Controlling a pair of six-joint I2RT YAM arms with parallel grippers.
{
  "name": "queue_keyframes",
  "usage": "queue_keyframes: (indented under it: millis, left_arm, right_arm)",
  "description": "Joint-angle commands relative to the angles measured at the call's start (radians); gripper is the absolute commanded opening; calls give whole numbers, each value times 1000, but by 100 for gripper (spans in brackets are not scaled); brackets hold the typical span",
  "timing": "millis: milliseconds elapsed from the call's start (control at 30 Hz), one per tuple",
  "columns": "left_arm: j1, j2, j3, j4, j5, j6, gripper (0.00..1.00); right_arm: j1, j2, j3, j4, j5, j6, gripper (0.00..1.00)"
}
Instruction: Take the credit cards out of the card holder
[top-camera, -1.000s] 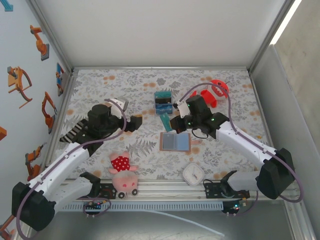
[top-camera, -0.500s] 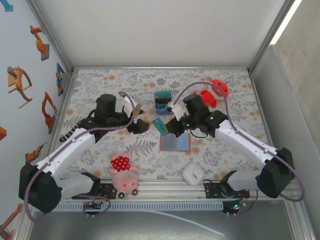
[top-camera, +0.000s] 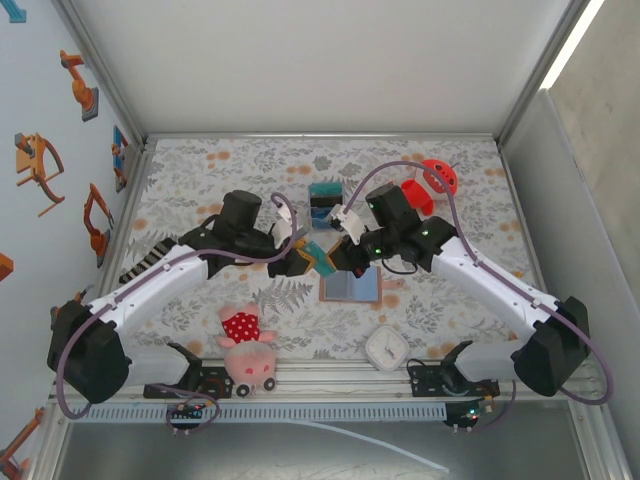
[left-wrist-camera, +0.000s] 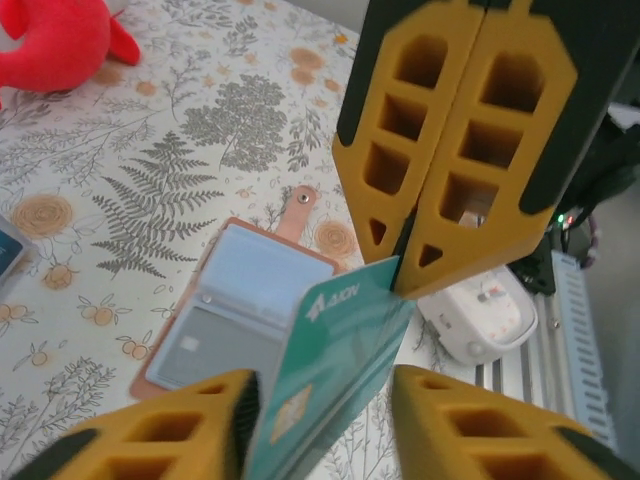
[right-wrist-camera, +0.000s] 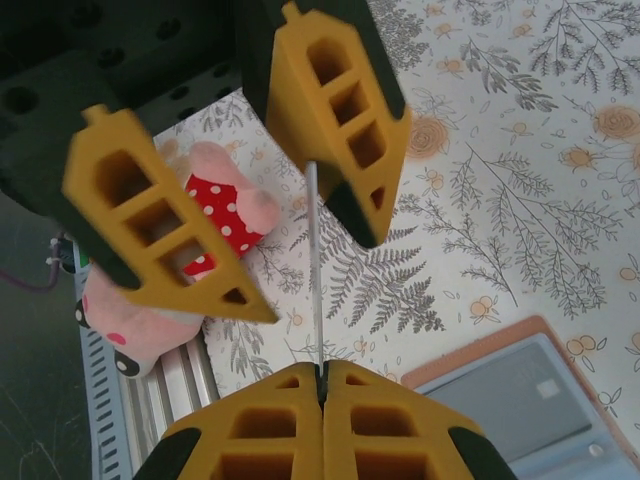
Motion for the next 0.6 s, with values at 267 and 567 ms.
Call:
queue_keyframes:
  millis: [267, 567]
  left_arm:
    - [-8, -5, 22, -11, 51, 26, 0]
    - [-7, -179, -129, 236, -86, -184, 0]
  right_arm:
    - [8, -59, -12, 27, 19, -10, 21]
    - [8, -186, -149, 227, 172, 146, 65]
